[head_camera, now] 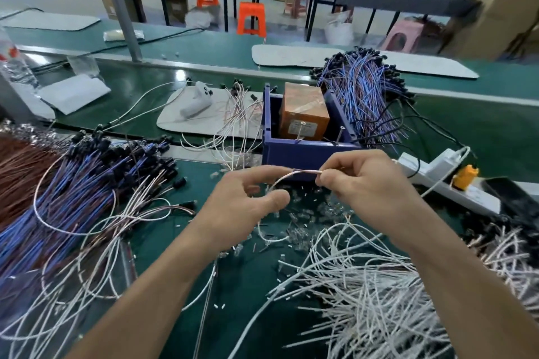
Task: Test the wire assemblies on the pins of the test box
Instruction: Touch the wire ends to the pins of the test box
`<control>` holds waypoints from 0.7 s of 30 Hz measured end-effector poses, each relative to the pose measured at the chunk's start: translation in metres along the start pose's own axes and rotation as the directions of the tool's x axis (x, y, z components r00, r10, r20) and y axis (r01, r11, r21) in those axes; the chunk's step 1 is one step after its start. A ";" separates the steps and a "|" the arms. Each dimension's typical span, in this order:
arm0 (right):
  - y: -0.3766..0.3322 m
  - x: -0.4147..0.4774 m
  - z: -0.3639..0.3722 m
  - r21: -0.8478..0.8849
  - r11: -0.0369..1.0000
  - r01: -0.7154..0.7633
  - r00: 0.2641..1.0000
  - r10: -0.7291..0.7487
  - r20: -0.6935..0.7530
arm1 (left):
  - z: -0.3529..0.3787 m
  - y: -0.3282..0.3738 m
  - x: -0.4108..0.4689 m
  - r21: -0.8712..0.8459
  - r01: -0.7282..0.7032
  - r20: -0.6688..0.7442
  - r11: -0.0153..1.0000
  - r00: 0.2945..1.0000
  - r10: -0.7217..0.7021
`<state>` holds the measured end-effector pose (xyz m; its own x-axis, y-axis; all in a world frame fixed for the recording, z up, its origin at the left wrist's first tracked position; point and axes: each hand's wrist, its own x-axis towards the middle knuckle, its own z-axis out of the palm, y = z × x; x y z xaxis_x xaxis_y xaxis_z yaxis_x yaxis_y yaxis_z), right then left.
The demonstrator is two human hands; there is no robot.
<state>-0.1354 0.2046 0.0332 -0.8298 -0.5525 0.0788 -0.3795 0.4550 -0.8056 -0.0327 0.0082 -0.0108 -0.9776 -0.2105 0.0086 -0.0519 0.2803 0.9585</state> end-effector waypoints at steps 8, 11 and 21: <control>0.013 0.005 -0.023 0.132 0.989 -0.062 0.991 0.076 -0.107 | -0.021 -0.026 -0.005 -0.494 0.169 0.008 0.853 0.982 -0.190; 0.018 0.005 -0.025 0.152 0.985 -0.087 0.988 0.105 -0.114 | -0.039 -0.040 -0.009 -0.431 0.193 -0.033 0.881 0.973 -0.230; 0.032 0.004 -0.021 0.141 0.981 -0.134 0.979 0.153 -0.136 | -0.060 -0.054 -0.020 -0.441 0.190 -0.201 0.877 0.932 -0.302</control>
<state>-0.1592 0.2318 0.0198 -0.9259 -0.3763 0.0335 -0.2034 0.4219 -0.8835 0.0018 -0.0588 -0.0455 -0.8541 -0.4691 -0.2245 -0.1408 -0.2068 0.9682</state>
